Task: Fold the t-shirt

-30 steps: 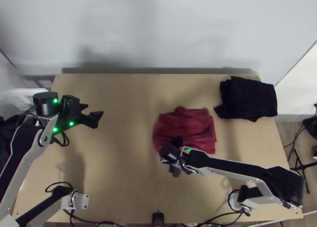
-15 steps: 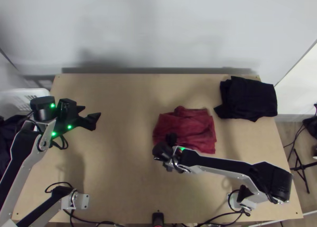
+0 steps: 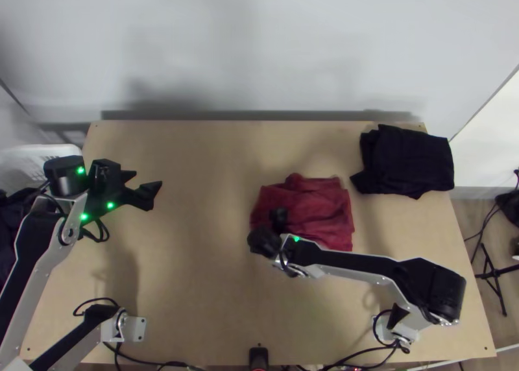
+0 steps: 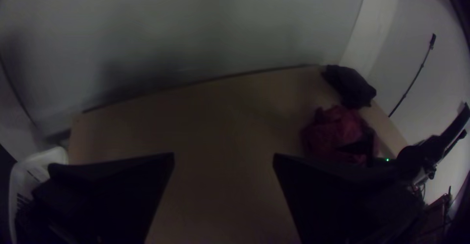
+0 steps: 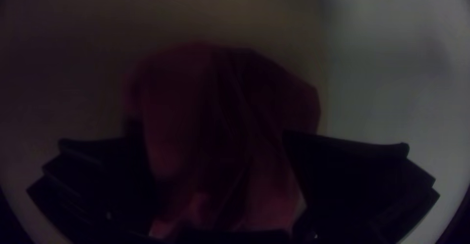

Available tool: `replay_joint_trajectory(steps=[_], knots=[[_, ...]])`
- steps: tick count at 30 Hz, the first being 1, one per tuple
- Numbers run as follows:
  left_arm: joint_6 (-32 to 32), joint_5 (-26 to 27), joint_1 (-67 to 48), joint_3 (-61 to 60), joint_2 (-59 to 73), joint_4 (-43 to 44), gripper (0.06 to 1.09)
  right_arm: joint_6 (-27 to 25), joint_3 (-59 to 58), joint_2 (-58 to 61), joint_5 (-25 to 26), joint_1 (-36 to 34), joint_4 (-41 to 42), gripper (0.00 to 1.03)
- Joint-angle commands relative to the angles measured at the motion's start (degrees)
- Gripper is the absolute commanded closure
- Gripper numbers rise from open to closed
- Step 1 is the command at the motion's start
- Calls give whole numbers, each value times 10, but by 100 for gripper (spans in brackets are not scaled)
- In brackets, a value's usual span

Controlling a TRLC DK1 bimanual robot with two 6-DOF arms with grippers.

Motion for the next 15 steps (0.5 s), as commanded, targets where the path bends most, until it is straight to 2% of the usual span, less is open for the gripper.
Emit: replay_joint_trajectory(steps=[1, 4, 6, 7, 9, 12, 15], knots=[[0, 2, 6, 1, 2, 3, 10, -59, -3, 34, 35, -34, 59, 10], [0, 3, 9, 1, 4, 4, 10, -92, -3, 49, 37, -50, 96, 11], [0, 3, 10, 4, 4, 4, 10, -103, 4, 61, 39, -60, 102, 19], [0, 4, 10, 6, 4, 4, 11, -103, 7, 65, 39, -64, 108, 26], [0, 4, 10, 7, 4, 2, 11, -104, 16, 70, 38, -70, 113, 51], [1, 4, 12, 7, 7, 1, 11, -129, 18, 78, 38, -79, 157, 99], [1, 5, 21, 9, 10, 0, 11, -138, 25, 78, 38, -93, 170, 100]])
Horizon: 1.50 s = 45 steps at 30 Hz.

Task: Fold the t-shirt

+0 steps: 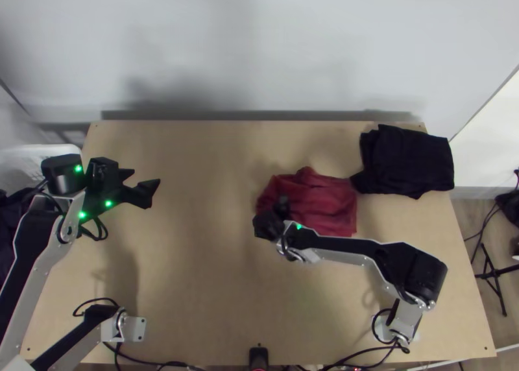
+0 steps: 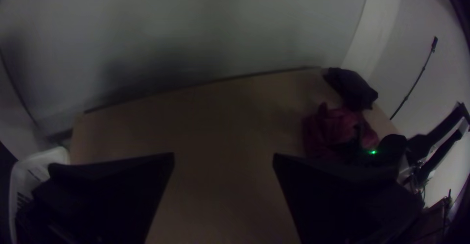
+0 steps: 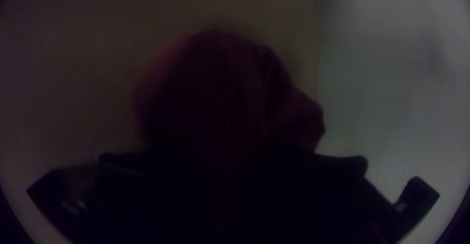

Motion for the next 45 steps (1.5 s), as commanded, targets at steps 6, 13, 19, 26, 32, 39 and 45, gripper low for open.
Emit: replay_joint_trajectory(steps=[6, 13, 19, 26, 32, 39, 45], knots=[[-3, 4, 9, 16, 8, -16, 11, -41, 69, -53, 7, -74, 94, 100], [-11, 20, -3, 45, 19, -46, 11, -5, 168, -127, -40, -160, 53, 100], [-19, 22, -5, 65, 48, -58, 11, 94, 260, -115, -108, -271, -21, 100], [-22, 21, -10, 72, 68, -60, 11, 236, 424, -45, -228, -385, -113, 100], [-22, 19, -12, 69, 81, -60, 11, 322, 560, 27, -316, -430, -204, 100], [-23, 17, -12, 70, 86, -58, 11, 390, 556, 25, -374, -466, -234, 100], [-22, 15, -12, 64, 89, -53, 11, 432, 516, 15, -431, -484, -229, 100]])
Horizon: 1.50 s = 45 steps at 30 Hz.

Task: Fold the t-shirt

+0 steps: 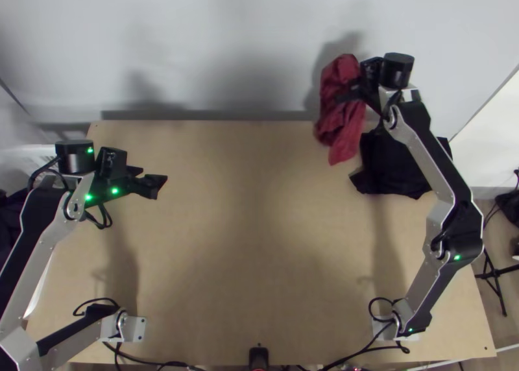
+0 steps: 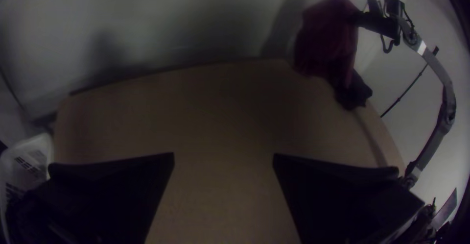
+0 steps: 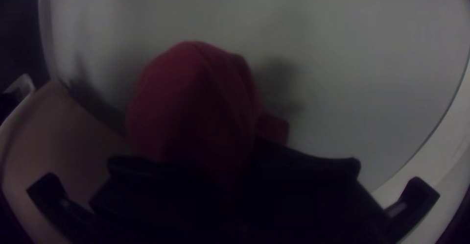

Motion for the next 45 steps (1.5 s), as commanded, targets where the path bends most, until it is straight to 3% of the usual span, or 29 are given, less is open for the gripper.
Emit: replay_joint_trajectory(steps=[1, 20, 31, 36, 45], knots=[[0, -4, 0, -5, 5, 6, 11, 64, -21, -4, -70, -31, -8, 100], [1, -10, -1, -10, 15, 10, 11, 99, -262, -86, -147, -176, 90, 100], [5, -12, -17, -28, 17, 18, 11, 128, -328, -116, -158, -274, 146, 100], [6, -14, -31, -33, 23, 21, 11, 143, -412, -139, -158, -313, 220, 100], [9, -16, -54, -31, 35, 22, 11, 140, -539, -167, -159, -382, 277, 100]])
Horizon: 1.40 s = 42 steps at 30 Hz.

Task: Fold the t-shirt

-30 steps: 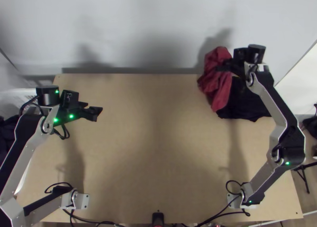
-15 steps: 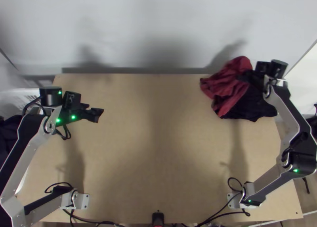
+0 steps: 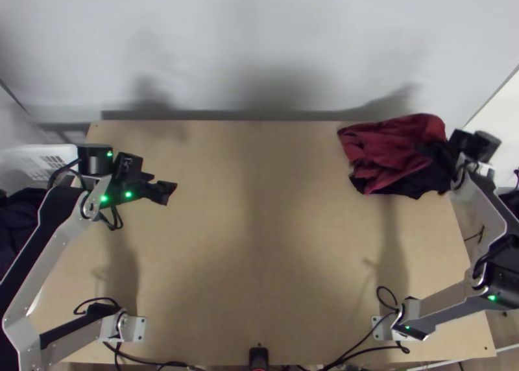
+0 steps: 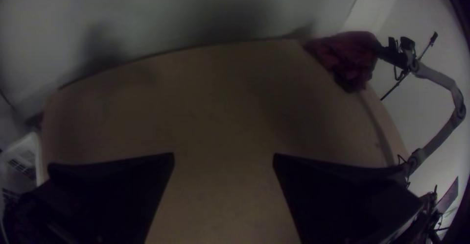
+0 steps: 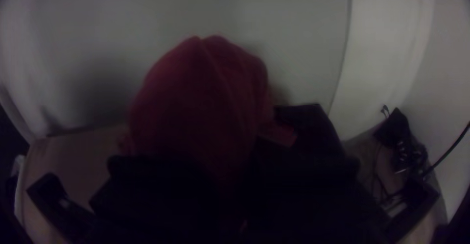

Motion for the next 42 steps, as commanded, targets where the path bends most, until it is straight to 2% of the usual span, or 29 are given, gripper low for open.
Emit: replay_joint_trajectory(steps=[1, 8, 9, 11, 15, 16, 28, 34, 38, 42], knots=[[3, -4, -20, 2, 10, 1, 11, -3, -90, -5, -1, -62, 55, 100], [6, -9, -38, 7, 19, 1, 11, -46, -90, 62, -1, -114, 81, 100], [6, -10, -40, 7, 20, 1, 11, -54, -90, 69, -1, -116, 81, 96], [6, -11, -41, 7, 19, 1, 11, -73, -91, 82, -1, -114, 80, 80], [6, -13, -44, 8, 19, 1, 11, -91, -86, 97, -1, -112, 68, 8], [6, -13, -44, 7, 19, 0, 11, -91, -83, 95, -1, -115, 61, 3], [9, -14, -46, 9, 15, 0, 11, -148, -83, -83, -1, -178, -46, 3], [15, -17, -55, 11, 9, -7, 11, -152, -70, -145, 1, -191, -85, 3], [14, -18, -55, 8, 2, -7, 11, -158, -61, -145, 1, -120, -91, 5], [13, -18, -56, 5, -4, -8, 11, -160, -16, -98, 2, -48, -89, 24]])
